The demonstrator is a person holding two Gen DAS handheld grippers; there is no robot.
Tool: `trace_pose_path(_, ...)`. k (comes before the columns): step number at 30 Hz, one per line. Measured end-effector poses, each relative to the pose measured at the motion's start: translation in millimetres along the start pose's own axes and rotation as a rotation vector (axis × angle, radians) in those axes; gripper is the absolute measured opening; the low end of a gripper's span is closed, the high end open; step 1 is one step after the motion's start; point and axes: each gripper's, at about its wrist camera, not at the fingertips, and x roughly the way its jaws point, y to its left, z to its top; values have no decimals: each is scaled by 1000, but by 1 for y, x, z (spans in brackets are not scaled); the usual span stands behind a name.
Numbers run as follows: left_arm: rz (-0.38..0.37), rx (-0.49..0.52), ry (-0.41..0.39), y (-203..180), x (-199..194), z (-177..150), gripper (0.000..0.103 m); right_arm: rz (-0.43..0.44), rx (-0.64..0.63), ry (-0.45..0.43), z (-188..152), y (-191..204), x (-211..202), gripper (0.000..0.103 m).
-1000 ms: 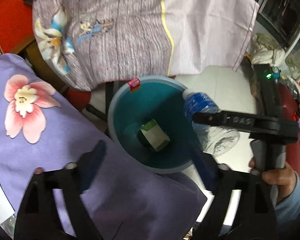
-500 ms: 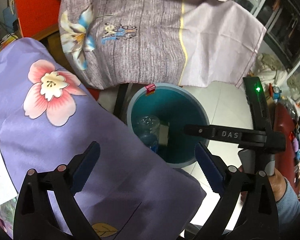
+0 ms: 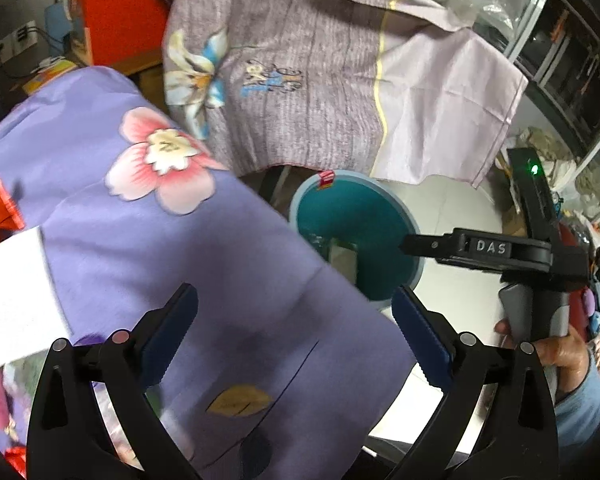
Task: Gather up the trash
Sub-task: 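Carry both items over the teal bucket and open both tools to drop them, then return both tools to the table and reach for the wrappers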
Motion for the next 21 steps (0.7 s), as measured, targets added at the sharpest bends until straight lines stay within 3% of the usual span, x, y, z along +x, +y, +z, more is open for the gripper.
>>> trace_pose_path(8, 86, -36, -20, 49, -48, -42, 99, 33, -107, 23, -29, 60, -2, 85)
trace_pose_path(21, 235, -274, -54, 172, -129, -144, 99, 103, -343, 142, -98, 187, 26, 85)
